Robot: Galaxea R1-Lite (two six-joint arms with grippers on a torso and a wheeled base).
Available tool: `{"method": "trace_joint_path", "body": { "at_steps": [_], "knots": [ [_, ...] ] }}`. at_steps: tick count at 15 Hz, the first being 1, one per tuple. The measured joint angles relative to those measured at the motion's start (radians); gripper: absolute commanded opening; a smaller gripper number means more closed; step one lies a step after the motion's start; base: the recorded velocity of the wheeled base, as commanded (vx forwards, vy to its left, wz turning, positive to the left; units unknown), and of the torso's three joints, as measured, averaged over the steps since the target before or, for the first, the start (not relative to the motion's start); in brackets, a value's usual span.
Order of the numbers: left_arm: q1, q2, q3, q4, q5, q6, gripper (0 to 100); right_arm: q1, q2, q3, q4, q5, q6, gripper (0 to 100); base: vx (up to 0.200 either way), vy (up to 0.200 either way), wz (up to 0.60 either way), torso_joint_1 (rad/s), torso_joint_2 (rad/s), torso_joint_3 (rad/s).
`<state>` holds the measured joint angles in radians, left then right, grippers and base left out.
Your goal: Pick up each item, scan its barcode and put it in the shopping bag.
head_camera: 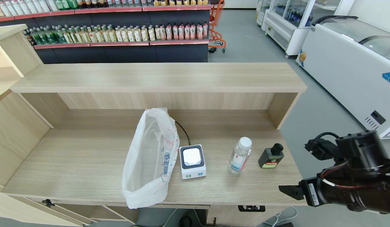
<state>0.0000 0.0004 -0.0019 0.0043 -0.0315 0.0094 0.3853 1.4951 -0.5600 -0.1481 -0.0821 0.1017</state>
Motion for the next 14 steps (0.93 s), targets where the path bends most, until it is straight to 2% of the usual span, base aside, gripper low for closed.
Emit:
{"method": "trace_joint_path", "body": {
  "at_steps": [3,7,12,14],
  "knots": [
    [0.000,0.000,0.000,0.000,0.001,0.000,0,0.039,0.159,-0.034,-0.160,-0.060,0.001,100,0.000,0.000,0.00,0.000,0.00,0.000],
    [0.000,0.000,0.000,0.000,0.001,0.000,0,0.077,0.347,-0.065,-0.435,-0.077,0.002,100,0.000,0.000,0.00,0.000,0.00,0.000],
    [0.000,0.000,0.000,0.000,0.001,0.000,0,0.123,0.492,-0.083,-0.637,-0.084,-0.008,100,0.000,0.000,0.00,0.000,0.00,0.000],
    [0.000,0.000,0.000,0.000,0.001,0.000,0,0.137,0.542,-0.089,-0.714,-0.120,-0.010,100,0.000,0.000,0.00,0.000,0.00,0.000]
  ]
}}
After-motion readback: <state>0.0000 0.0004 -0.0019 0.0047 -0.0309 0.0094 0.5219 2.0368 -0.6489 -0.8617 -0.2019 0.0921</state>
